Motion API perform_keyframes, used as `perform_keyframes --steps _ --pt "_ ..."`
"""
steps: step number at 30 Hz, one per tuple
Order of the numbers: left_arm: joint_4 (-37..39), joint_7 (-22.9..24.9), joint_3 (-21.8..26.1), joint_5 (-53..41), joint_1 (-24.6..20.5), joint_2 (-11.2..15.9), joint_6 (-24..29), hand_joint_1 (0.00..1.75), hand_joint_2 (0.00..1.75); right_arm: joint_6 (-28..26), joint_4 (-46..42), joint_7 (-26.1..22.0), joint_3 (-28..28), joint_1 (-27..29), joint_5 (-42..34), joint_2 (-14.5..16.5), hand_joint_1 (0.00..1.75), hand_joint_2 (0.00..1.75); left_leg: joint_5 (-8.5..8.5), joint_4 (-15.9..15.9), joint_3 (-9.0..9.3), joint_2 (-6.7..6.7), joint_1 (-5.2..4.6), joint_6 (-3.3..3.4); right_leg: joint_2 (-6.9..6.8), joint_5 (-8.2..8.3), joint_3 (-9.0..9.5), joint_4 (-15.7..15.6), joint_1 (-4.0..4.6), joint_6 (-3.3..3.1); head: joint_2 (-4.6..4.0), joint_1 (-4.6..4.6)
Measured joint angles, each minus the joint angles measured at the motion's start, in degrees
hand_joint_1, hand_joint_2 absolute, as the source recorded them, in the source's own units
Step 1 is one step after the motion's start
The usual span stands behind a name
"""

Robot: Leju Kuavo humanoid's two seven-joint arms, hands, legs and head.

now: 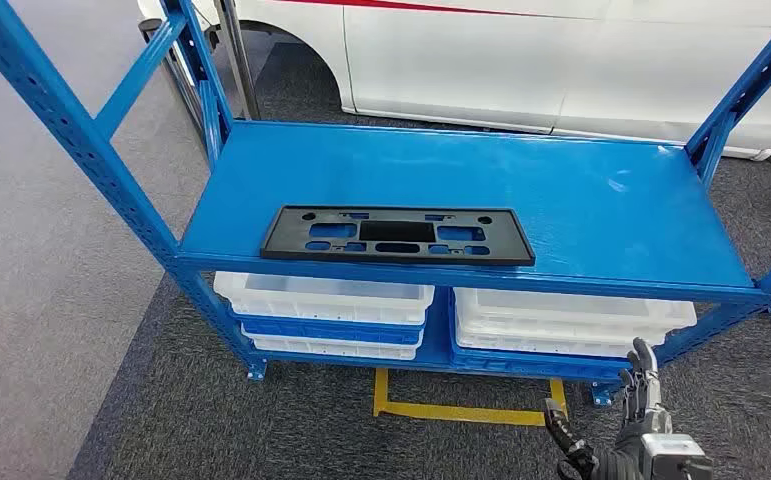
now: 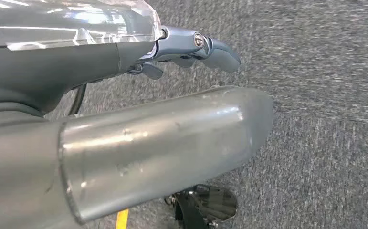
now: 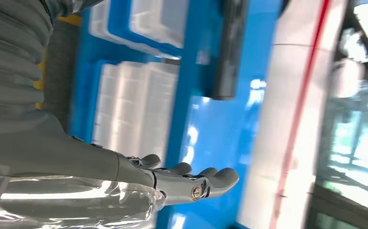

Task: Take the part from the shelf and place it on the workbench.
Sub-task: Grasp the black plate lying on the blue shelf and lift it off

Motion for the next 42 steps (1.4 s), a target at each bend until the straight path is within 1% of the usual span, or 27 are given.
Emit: perform_keyframes --steps 1,2,3,4,8,10,12,13,14,15,16,18,20,21,23,25,27,28,29,30,31,32,34,36,39,40,42 --pt "0.0 0.0 0.1 0.0 0.1 -0.1 0.1 0.0 0.0 -0.1 -0.5 -0.2 0.3 0.1 0.1 -0.2 0.0 1.75 -0.28 0.3 0.04 0.0 0.06 -0.21 -0.02 1.29 0.98 -2.2 -0.11 0.1 0.0 0.0" --pt "0.1 -0.1 0.2 0.1 0.1 -0.1 0.1 0.0 0.0 -0.3 -1.1 -0.4 0.6 0.4 0.3 -0.4 0.0 1.75 -0.57 0.6 -0.09 0.0 0.06 -0.45 0.0 1.77 1.72 -3.8 -0.18 0.15 -0.01 0.0" --pt "0.2 -0.3 0.6 0.2 0.2 -0.3 0.3 0.0 0.0 -0.6 -2.6 -0.9 1.2 1.0 0.6 -0.8 0.0 1.75 -1.14 1.4 -0.27 -0.06 0.02 -0.91 0.05 2.83 2.89 -6.5 -0.19 0.05 -0.01 -0.03" --pt "0.3 -0.5 1.0 0.4 0.2 -0.4 0.5 0.0 0.0 -0.9 -4.1 -1.5 1.9 1.8 1.1 -1.3 0.0 1.75 -1.58 1.9 -0.48 -0.11 -0.05 -1.36 0.07 3.17 3.57 -8.1 -0.15 -0.17 -0.01 -0.09" --pt "0.5 -1.2 2.4 0.9 0.3 -0.6 1.4 0.0 0.0 -3.0 -9.2 -1.8 4.7 3.5 3.7 -3.5 0.0 0.0 -2.6 2.8 -0.62 -0.12 0.07 -2.67 0.19 2.7 3.81 -8.8 0.16 -1.78 -0.01 -0.16" --pt "0.5 -1.3 3.0 1.0 0.3 -0.7 1.5 0.0 0.0 -4.2 -10.1 0.6 6.1 3.7 5.3 -4.5 0.0 0.0 -4.88 6.3 -2.08 -0.06 0.22 -3.15 0.02 2.73 4.08 -9.1 0.01 -2.46 -0.01 -0.18" --pt "0.5 -1.3 3.4 1.0 0.3 -0.8 1.7 0.0 0.0 -5.3 -10.4 3.7 7.6 3.9 6.7 -5.8 0.0 0.0 -8.24 13.5 -5.68 -0.04 0.25 -3.38 -0.19 2.58 4.22 -9.2 0.09 -2.84 0.0 -0.2" --pt "0.5 -1.3 3.7 0.9 0.4 -0.8 1.8 0.0 0.0 -5.9 -10.4 5.1 8.5 4.0 7.3 -6.4 0.0 0.0 -9.17 16.6 -7.41 -0.04 0.26 -3.42 -0.24 2.48 4.29 -9.2 0.15 -2.94 0.0 -0.2" --pt "0.6 -1.3 3.9 0.8 0.5 -0.8 1.9 0.0 0.0 -6.5 -10.4 6.4 9.3 4.0 7.8 -7.1 0.0 0.0 -8.96 18.1 -8.4 -0.03 0.27 -3.4 -0.36 2.36 4.41 -9.2 0.2 -3.02 0.0 -0.2" --pt "0.6 -1.2 4.1 0.7 0.6 -0.8 2.0 0.0 0.0 -7.1 -10.4 7.4 10.2 4.0 8.4 -7.9 0.0 0.0 -7.63 17.4 -8.43 0.02 0.27 -3.32 -0.48 2.21 4.6 -9.2 0.22 -3.05 0.0 -0.2" --pt "0.6 -1.2 4.3 0.7 0.6 -0.8 2.2 0.0 0.0 -7.7 -10.4 8.2 11.0 4.0 8.9 -8.6 0.0 0.0 -5.41 14.8 -7.5 0.25 0.26 -3.15 -0.66 2.01 4.89 -9.2 0.23 -3.0 0.0 -0.2" --pt "0.7 -1.1 4.6 0.6 0.6 -0.8 2.5 0.0 0.0 -8.5 -10.4 9.6 12.6 4.0 9.7 -10.1 0.0 0.0 -1.56 7.7 -4.74 2.26 -0.1 -2.7 -1.11 1.56 5.45 -9.1 0.4 -2.6 0.0 -0.19" --pt "0.7 -1.0 4.9 0.5 0.3 -0.9 2.8 0.0 0.0 -9.4 -10.4 10.8 13.9 3.9 10.2 -11.5 0.0 0.0 -0.56 4.1 -3.48 3.86 -0.61 -2.15 -1.69 1.32 5.65 -9.2 0.7 -1.96 0.0 -0.16" --pt "0.7 -1.0 5.0 0.5 0.3 -1.0 2.8 0.0 0.0 -10.0 -10.3 11.1 14.5 3.8 10.3 -12.0 0.0 0.0 -0.67 3.8 -3.5 3.77 -0.82 -1.92 -2.05 1.32 5.71 -9.3 0.84 -1.67 0.01 -0.15" --pt "0.7 -1.0 5.4 0.4 0.3 -1.1 3.0 0.0 0.0 -11.3 -9.9 11.3 15.3 3.1 10.4 -12.7 0.0 0.87 -0.36 3.3 -3.4 3.02 -0.66 -1.26 -2.5 1.15 5.97 -9.4 0.83 -1.12 0.0 -0.12" --pt "0.7 -0.9 5.6 0.3 0.4 -1.2 3.1 0.0 0.0 -12.0 -9.0 11.8 15.7 1.9 12.3 -13.0 0.0 1.75 0.01 2.6 -3.08 2.69 -0.46 -0.41 -1.75 -0.8 5.0 -6.9 0.73 -0.75 -0.01 -0.1" --pt "0.7 -0.7 5.8 -0.1 0.3 -1.3 3.2 0.0 0.0 -11.9 -7.5 14.2 16.0 1.2 18.3 -13.0 0.0 1.75 0.08 2.3 -2.96 2.42 -0.57 0.23 -0.71 -4.26 1.74 -0.2 0.66 -0.64 0.0 -0.08" --pt "0.7 -0.7 5.8 -0.4 0.3 -1.3 3.3 0.0 0.0 -11.7 -6.8 16.2 16.2 1.0 22.7 -13.1 0.0 1.75 0.04 2.3 -2.95 2.19 -0.69 0.38 -0.49 -5.45 -0.04 3.2 0.66 -0.62 -0.01 -0.08" --pt "0.7 -0.5 5.9 -0.7 0.2 -1.4 3.3 0.0 0.0 -11.5 -5.9 18.5 16.3 0.7 27.5 -13.2 0.0 1.75 -0.01 2.3 -2.86 1.95 -0.83 0.5 -0.4 -5.62 -1.22 5.2 0.68 -0.65 -0.01 -0.08" --pt "0.8 -0.4 5.9 -1.1 0.2 -1.4 3.3 0.0 0.0 -11.4 -5.1 21.1 16.5 0.4 32.6 -13.4 0.0 1.75 -0.07 2.4 -2.72 1.74 -0.94 0.55 -0.35 -4.65 -1.48 5.2 0.71 -0.74 -0.01 -0.08" --pt "0.8 -0.2 5.9 -1.6 0.2 -1.5 3.3 0.0 0.0 -11.4 -4.0 23.6 16.6 0.0 37.5 -13.5 0.0 1.75 -0.16 2.4 -2.51 1.57 -1.04 0.55 -0.34 -2.68 -0.69 3.0 0.77 -0.94 -0.01 -0.08" --pt "0.8 0.0 5.9 -2.1 0.2 -1.6 3.3 0.0 0.0 -11.8 -2.9 25.9 16.7 -0.5 42.2 -13.6 0.0 1.75 -0.27 2.4 -2.27 1.45 -1.13 0.52 -0.33 -0.26 0.85 -0.7 0.89 -1.28 -0.01 -0.07" --pt "0.8 0.3 5.8 -3.1 0.2 -1.8 3.3 0.0 0.0 -12.6 -0.1 29.0 17.1 -1.8 50.8 -13.9 0.0 1.75 -0.55 2.5 -2.04 1.29 -1.42 0.25 -0.4 2.62 3.68 -7.3 1.28 -1.97 -0.01 -0.08" --pt "0.9 0.5 5.7 -4.0 -0.1 -2.1 3.3 0.0 0.0 -13.5 3.1 30.0 17.7 -3.7 57.5 -14.1 0.0 1.75 -0.63 2.6 -2.15 1.31 -1.53 -0.21 -0.37 2.86 4.4 -9.4 1.63 -2.32 -0.01 -0.11" --pt "0.9 0.8 5.4 -5.2 -0.6 -2.3 3.3 0.0 0.0 -14.7 8.2 29.8 19.0 -7.4 64.6 -14.1 0.0 1.75 -1.33 3.4 -2.37 1.17 -1.41 -1.12 -0.18 3.3 4.6 -10.3 1.17 -2.84 0.0 -0.14" --pt "0.9 0.9 5.3 -5.5 -0.7 -2.3 3.3 0.0 0.0 -14.9 9.8 29.5 19.4 -8.6 65.8 -14.1 0.0 1.75 -2.43 4.9 -3.03 0.95 -1.34 -1.49 -0.2 3.46 4.72 -10.5 0.9 -3.05 0.01 -0.17" --pt "0.9 1.1 5.1 -5.8 -0.7 -2.3 3.3 0.0 0.0 -15.2 12.4 29.1 20.1 -10.4 67.0 -14.1 0.0 1.75 -5.97 11.5 -6.08 0.57 -0.88 -2.18 -0.29 3.57 4.79 -10.7 0.73 -3.25 0.0 -0.23"
